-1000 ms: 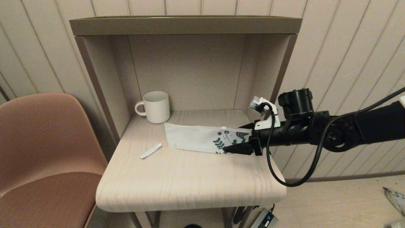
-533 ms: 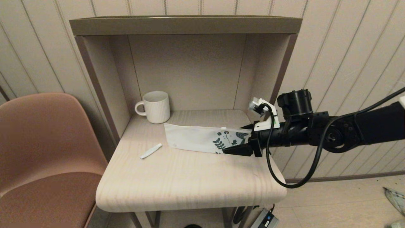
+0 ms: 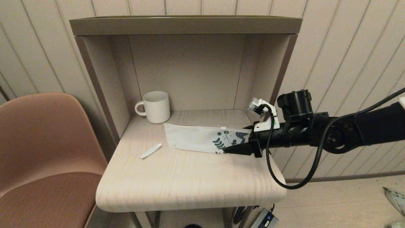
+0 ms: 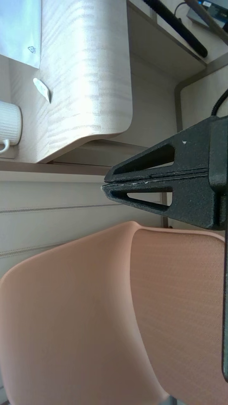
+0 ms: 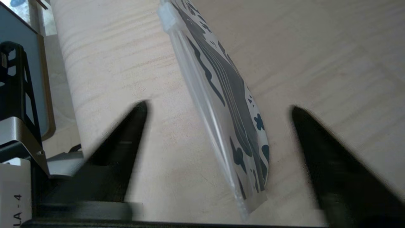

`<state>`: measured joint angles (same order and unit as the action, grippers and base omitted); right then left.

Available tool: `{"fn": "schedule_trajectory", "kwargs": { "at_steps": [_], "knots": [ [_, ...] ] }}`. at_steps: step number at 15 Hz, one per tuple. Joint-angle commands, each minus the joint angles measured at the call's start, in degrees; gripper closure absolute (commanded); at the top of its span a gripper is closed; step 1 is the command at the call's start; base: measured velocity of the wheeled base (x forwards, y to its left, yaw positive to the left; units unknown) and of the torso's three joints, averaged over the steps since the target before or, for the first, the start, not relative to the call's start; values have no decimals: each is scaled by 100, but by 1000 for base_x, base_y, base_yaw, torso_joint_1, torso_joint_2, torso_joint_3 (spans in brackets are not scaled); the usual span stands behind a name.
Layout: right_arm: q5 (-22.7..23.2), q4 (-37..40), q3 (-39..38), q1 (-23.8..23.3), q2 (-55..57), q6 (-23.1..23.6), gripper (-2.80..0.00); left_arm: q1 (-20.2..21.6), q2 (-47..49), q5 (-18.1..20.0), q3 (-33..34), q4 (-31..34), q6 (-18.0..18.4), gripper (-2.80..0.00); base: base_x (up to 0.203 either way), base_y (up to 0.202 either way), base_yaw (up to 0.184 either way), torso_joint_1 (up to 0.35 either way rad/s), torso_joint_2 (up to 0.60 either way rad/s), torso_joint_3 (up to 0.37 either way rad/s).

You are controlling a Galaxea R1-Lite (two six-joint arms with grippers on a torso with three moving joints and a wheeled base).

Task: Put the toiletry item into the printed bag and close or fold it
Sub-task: Pick up the storage bag

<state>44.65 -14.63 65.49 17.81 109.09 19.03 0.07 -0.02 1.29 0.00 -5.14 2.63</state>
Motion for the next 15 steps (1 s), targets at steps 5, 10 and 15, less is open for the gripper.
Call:
{"fn": "schedule_trajectory", "kwargs": {
  "at_steps": [5,10,15],
  "knots": [
    [-16,178,106,3,-20,0,0,1,2,2,0,-4,-1,0,0,0,0,0,0,0],
    [-17,294,140,12,-11,13,0,1,2,3,0,-4,0,0,0,0,0,0,0,0],
    [-9,336,8,49,-473,63,0,1,2,2,0,-4,-6,0,0,0,0,0,0,0]
  ]
}}
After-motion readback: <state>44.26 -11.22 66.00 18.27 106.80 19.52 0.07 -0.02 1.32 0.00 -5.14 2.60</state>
